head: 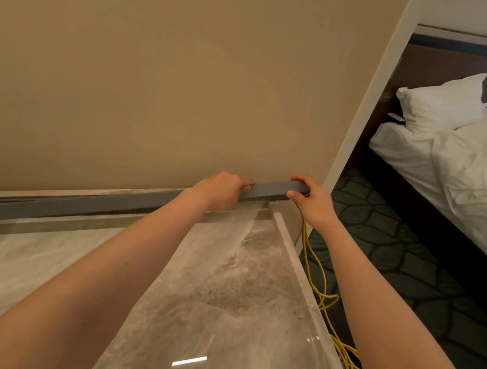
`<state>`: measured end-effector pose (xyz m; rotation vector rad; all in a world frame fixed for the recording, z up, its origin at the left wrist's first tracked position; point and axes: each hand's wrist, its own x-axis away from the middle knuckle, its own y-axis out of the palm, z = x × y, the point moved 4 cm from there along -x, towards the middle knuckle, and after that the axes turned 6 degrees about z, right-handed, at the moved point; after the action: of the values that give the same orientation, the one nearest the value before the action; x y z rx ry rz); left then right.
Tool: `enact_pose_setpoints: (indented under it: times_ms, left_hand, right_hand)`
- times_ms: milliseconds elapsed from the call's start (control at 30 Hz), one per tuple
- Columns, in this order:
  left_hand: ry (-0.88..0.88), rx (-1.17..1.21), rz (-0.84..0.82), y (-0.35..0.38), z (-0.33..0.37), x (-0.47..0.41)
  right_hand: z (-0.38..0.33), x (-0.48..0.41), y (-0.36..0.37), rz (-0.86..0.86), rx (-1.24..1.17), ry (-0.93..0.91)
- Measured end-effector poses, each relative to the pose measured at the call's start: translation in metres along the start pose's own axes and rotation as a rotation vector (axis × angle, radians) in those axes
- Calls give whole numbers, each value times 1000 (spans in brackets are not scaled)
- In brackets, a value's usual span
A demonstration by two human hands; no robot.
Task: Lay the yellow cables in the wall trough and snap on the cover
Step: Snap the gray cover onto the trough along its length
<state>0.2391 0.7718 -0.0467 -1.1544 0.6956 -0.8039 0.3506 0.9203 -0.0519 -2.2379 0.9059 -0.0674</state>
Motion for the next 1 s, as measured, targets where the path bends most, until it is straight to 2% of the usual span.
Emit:
enact_pose_setpoints:
  times_ms: [100, 367, 500, 600, 700, 833, 1000]
  left_hand:
    - [8, -57, -40, 6, -1, -4]
    - [57, -204, -20, 18, -8, -16]
    - [75, -324, 3, 18, -15, -18]
    - [141, -435, 4, 12, -12, -19]
    - [119, -334, -77, 11, -12, -18]
    - [124, -292, -148, 9, -10, -15]
    - [123, -236, -220, 1, -2, -8]
  right_hand:
    - [4, -8, 2, -26, 25, 1]
    - [16, -25, 14, -104, 78, 21]
    - [19, -24, 23, -199, 83, 33]
    - [24, -28, 29, -148, 176, -3]
    - [23, -33, 29, -87, 176, 14]
    - [22, -30, 28, -165, 46, 94]
    - [23, -18, 19, -198, 41, 168]
